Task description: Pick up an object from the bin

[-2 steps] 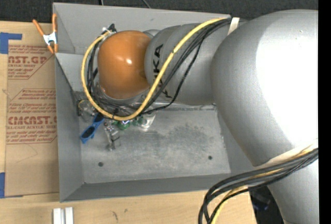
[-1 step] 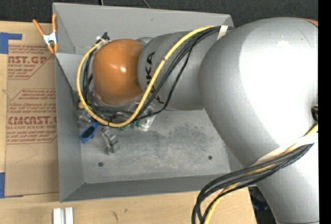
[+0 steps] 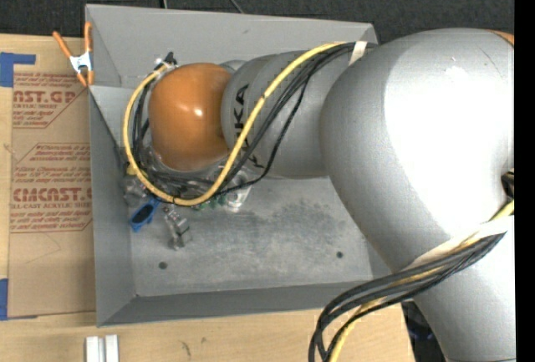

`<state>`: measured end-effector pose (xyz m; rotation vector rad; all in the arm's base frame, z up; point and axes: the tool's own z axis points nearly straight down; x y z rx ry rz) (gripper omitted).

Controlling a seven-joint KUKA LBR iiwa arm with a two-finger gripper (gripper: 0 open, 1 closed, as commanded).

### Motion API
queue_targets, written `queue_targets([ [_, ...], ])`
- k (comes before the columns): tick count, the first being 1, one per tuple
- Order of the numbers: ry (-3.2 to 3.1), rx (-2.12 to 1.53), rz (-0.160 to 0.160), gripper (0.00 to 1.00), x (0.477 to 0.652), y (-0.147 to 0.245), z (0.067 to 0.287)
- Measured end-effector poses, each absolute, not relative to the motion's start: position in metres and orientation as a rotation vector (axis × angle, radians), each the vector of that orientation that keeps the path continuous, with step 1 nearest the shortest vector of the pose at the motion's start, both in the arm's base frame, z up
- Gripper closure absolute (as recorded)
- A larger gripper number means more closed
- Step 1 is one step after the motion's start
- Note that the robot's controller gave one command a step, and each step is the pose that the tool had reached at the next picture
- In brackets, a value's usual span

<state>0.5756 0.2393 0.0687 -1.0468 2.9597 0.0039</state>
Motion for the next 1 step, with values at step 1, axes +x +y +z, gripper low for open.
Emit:
queue_targets([
  [1, 2.959, -1.047, 0.005, 1.0, 0.5757, 0.2396, 0.069],
])
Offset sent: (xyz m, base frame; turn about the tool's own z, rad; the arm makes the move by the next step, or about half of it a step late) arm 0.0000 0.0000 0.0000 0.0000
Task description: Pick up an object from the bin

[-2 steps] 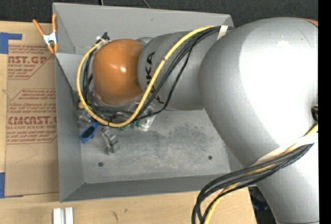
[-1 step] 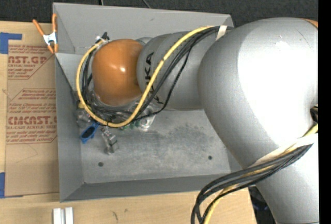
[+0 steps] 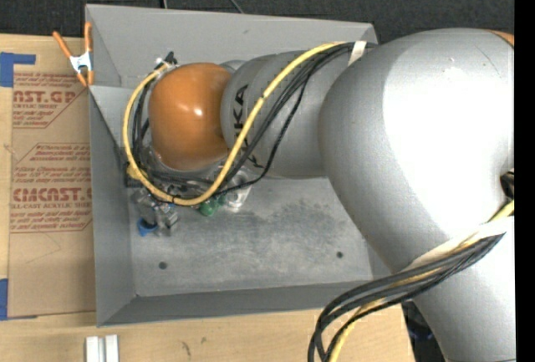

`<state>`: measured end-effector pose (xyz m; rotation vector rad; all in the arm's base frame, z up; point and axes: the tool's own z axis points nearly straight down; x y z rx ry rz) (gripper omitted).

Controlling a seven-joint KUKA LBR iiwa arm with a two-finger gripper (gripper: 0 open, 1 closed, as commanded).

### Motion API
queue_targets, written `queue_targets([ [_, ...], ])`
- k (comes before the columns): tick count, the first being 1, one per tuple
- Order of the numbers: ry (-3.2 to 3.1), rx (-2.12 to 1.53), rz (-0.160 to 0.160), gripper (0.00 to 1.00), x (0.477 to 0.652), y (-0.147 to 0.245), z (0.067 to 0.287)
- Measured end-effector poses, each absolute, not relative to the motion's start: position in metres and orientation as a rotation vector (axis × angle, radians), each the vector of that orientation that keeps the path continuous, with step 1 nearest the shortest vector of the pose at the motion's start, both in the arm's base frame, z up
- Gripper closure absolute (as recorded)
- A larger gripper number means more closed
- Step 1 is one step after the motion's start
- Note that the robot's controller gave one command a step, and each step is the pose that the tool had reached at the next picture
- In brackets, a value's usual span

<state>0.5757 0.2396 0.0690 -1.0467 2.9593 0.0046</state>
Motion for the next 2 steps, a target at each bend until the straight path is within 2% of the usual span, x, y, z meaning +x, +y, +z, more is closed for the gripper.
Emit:
queue_targets([
  [1, 2.958, -1.045, 0.003, 1.0, 0.577, 0.241, 0.095],
  [2, 2.955, -1.044, 0.002, 1.0, 0.578, 0.242, 0.138],
])
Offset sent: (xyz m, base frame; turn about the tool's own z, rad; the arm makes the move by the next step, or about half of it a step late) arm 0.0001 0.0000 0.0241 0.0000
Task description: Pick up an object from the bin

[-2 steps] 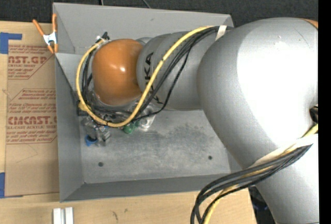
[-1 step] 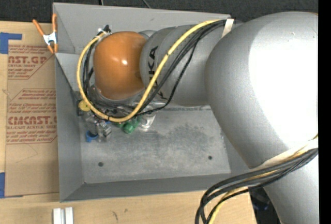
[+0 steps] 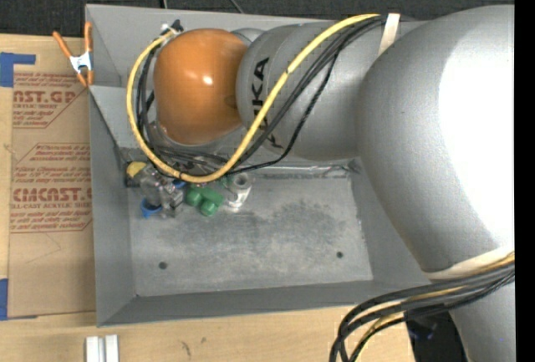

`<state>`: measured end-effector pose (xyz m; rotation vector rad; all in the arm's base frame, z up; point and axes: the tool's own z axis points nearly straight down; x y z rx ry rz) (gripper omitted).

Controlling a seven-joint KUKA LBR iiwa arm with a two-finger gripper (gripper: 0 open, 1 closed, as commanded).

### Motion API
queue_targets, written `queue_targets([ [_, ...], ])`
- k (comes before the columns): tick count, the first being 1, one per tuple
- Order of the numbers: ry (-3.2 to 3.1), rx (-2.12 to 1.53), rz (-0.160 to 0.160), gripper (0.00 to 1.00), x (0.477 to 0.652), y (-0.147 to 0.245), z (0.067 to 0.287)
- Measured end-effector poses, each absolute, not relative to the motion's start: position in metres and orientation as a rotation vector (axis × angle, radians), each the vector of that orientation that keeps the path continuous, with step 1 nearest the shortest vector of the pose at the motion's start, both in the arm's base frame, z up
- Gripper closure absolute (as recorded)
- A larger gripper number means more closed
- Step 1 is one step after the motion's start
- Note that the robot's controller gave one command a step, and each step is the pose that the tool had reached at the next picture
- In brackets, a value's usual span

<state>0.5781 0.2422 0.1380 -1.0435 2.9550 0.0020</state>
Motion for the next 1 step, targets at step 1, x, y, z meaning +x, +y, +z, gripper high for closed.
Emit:
queue_targets([
  [1, 2.952, -1.043, 0.001, 1.0, 0.58, 0.244, 0.2028],
])
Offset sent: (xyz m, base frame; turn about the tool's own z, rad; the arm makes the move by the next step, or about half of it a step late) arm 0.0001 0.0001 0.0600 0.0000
